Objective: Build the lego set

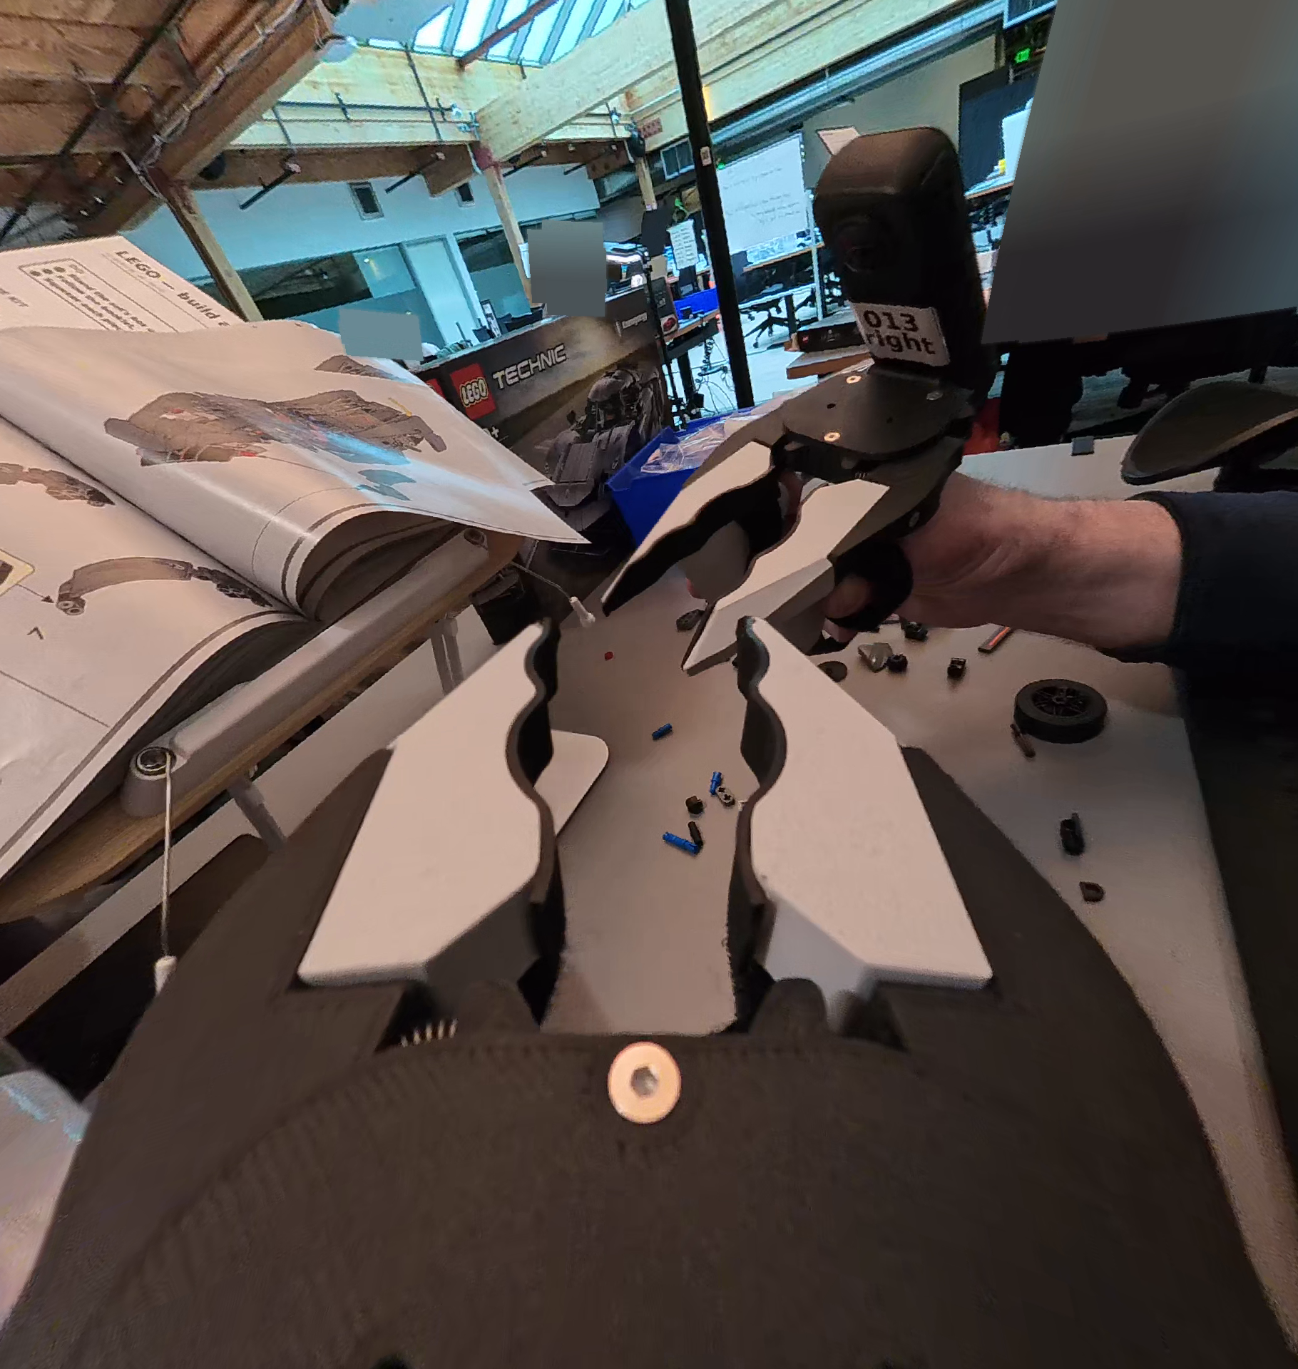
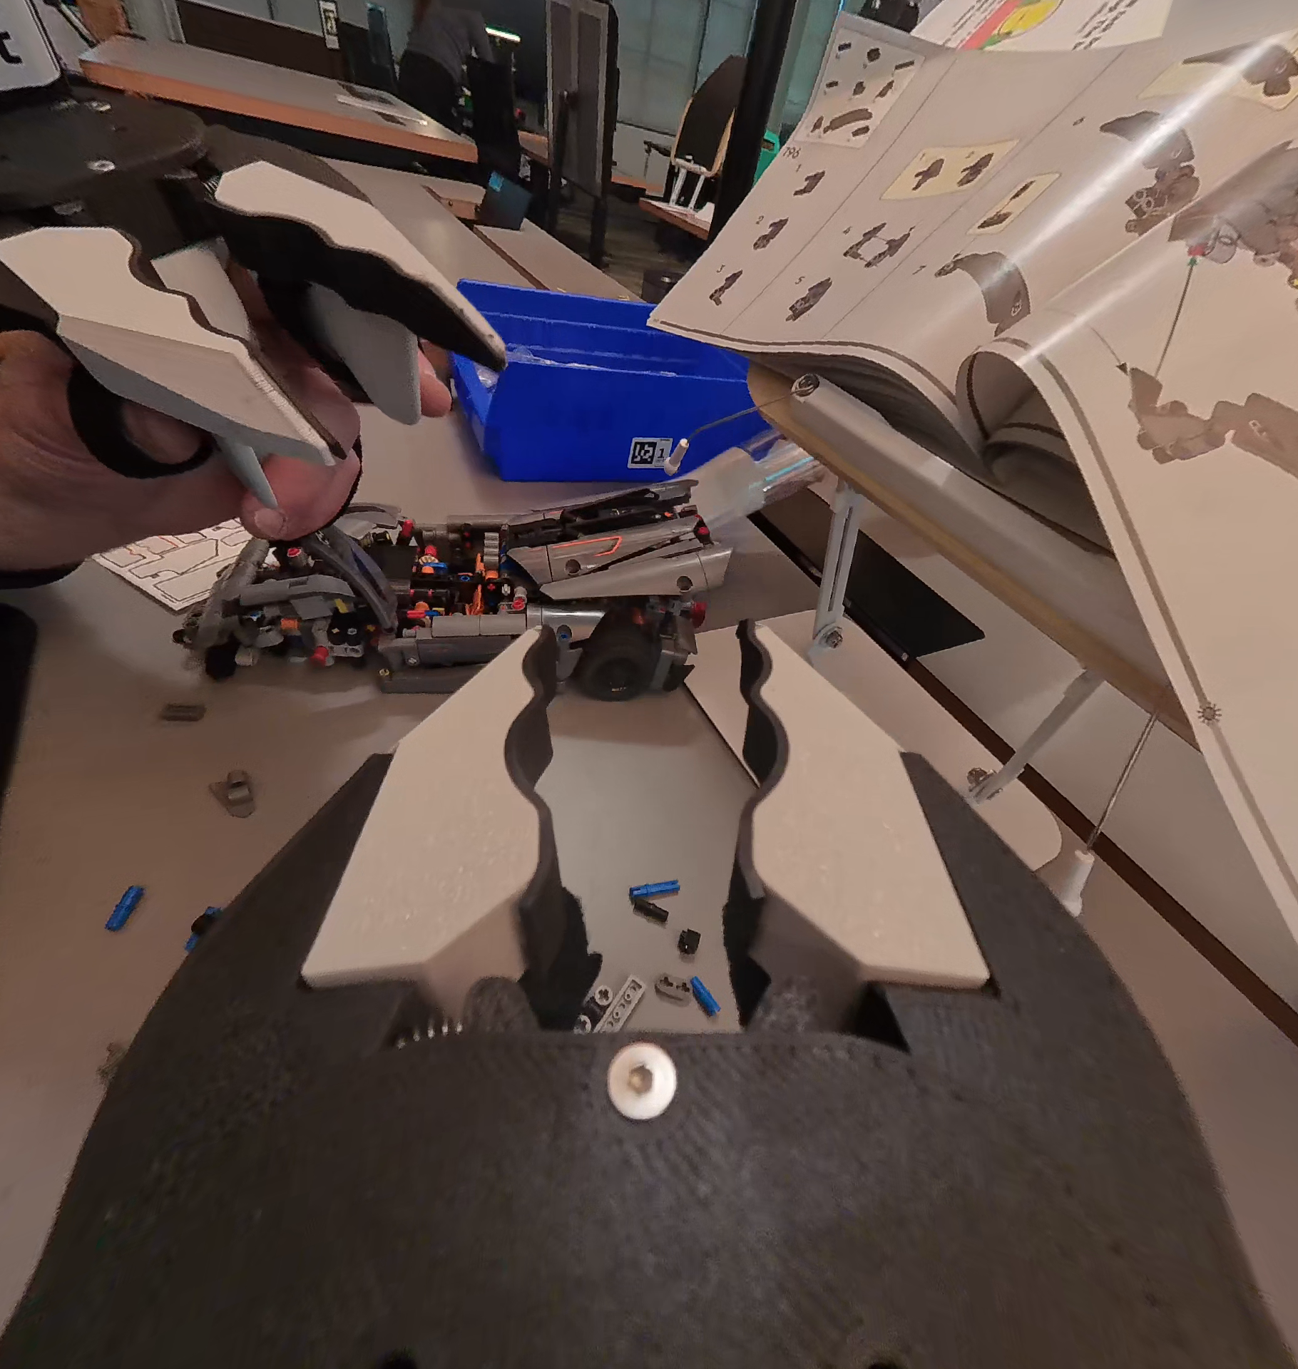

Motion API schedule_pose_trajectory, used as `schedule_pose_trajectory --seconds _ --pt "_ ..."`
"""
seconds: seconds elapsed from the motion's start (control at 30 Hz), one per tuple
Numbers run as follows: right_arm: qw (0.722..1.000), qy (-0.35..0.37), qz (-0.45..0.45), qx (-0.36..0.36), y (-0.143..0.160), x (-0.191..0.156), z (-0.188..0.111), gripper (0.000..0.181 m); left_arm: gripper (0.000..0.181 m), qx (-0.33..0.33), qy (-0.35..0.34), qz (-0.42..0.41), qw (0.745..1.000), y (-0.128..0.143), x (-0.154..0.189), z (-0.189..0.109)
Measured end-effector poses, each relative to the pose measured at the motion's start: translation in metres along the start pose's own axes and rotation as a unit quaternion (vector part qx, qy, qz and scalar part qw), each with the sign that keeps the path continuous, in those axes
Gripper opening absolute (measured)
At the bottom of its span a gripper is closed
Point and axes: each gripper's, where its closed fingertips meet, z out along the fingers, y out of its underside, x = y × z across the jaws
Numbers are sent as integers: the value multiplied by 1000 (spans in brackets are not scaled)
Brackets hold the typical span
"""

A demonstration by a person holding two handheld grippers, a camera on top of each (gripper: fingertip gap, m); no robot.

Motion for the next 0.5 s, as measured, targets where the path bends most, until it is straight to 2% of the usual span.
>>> schedule_pose_trajectory --seconds 0.17,0.5 --pt "1000 6 7 3 1 4 -1 48 55 3 -24 -2 1000 1 -12 -2" --pt "1000 7 -1 -3 3 3 2 46 51 -14 -56 9 998 8 -29 -5"
